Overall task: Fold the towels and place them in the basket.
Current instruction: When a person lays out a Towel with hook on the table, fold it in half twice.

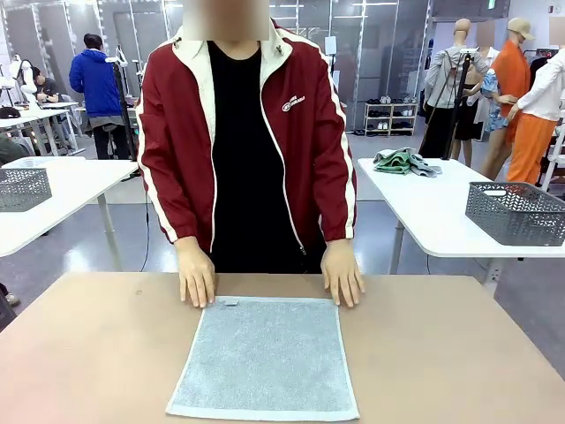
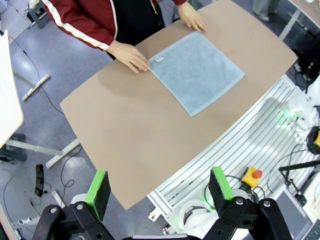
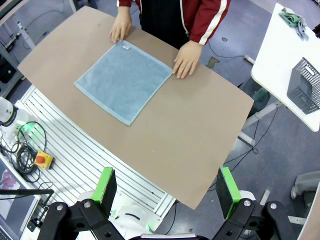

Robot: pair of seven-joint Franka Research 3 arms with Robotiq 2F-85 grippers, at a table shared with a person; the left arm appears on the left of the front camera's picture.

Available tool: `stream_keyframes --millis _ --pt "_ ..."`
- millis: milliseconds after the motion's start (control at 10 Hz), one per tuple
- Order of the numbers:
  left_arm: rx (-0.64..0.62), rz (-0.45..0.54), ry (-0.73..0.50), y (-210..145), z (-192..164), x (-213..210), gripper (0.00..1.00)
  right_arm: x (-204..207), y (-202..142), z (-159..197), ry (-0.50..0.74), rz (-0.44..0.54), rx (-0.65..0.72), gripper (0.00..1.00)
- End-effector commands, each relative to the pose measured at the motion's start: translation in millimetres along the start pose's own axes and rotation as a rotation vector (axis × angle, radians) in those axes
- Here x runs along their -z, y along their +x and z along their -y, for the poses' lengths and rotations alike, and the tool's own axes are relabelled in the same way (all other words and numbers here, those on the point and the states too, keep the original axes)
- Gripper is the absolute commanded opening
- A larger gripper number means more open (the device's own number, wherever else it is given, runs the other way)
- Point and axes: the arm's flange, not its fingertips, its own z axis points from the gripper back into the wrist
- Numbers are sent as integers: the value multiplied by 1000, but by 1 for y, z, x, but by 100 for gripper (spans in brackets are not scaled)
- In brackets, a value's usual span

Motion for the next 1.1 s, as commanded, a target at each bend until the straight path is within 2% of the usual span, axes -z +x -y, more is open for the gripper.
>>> stream_keyframes --millis 0,200,500,800,1000 --pt "65 1 -7 6 8 2 100 2 4 -8 17 0 -61 100" --pt "202 4 -31 24 34 10 100 13 18 -37 67 -14 -216 100" --pt "505 -25 -92 43 87 33 100 43 31 -105 216 -60 -586 100" --pt "745 -126 -178 30 135 81 100 85 14 -153 300 -182 -874 100" --pt "844 -203 -211 9 151 108 100 111 -5 -162 337 -287 -963 100"
